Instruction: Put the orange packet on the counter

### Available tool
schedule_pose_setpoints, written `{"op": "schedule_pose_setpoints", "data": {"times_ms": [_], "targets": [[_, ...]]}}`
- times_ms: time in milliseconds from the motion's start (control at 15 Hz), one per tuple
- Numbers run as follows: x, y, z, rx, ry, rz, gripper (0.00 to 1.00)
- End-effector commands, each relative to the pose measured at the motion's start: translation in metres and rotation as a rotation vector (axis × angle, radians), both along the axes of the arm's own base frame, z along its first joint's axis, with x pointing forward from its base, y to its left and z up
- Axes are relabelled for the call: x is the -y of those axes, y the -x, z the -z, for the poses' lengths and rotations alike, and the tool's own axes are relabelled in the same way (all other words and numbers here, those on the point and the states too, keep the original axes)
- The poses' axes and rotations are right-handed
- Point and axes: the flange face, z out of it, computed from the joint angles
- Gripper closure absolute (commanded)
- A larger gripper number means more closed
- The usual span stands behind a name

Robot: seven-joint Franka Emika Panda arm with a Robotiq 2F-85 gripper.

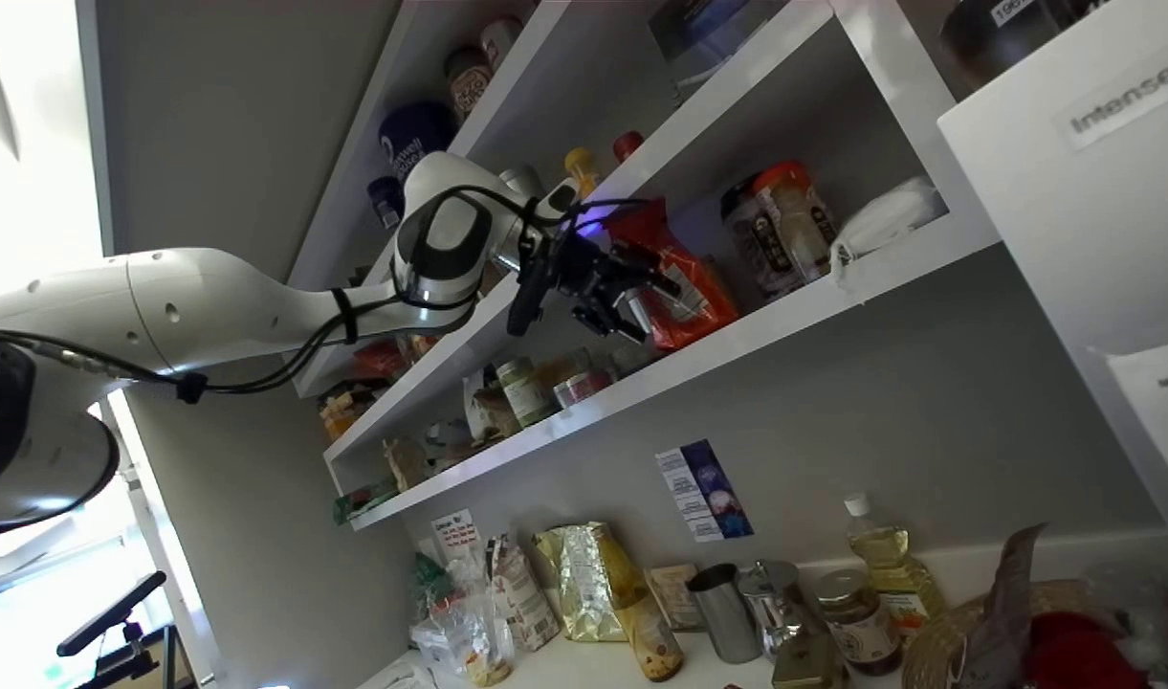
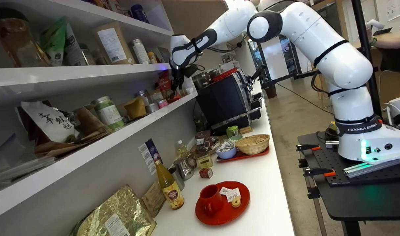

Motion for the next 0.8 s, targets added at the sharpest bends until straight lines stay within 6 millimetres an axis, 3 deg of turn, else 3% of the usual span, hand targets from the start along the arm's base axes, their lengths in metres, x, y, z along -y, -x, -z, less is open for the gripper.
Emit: {"op": "schedule_pose_setpoints", "data": {"times_ms": [0,133,200,267,733], "targets": [[-0.008,-0.020,-0.015,0.079,-0.004,-0.012,0.00],[-0.016,-0.024,-0.021,0.103,-0.009,-0.031,0.00],[-0.019,-0.025,-0.023,0.111,-0.008,-0.037,0.25],[-0.021,-0.026,-0.024,0.114,-0.006,-0.041,0.26],[-0.013,-0.025,-0.019,0.097,-0.002,-0.021,0.79]]}}
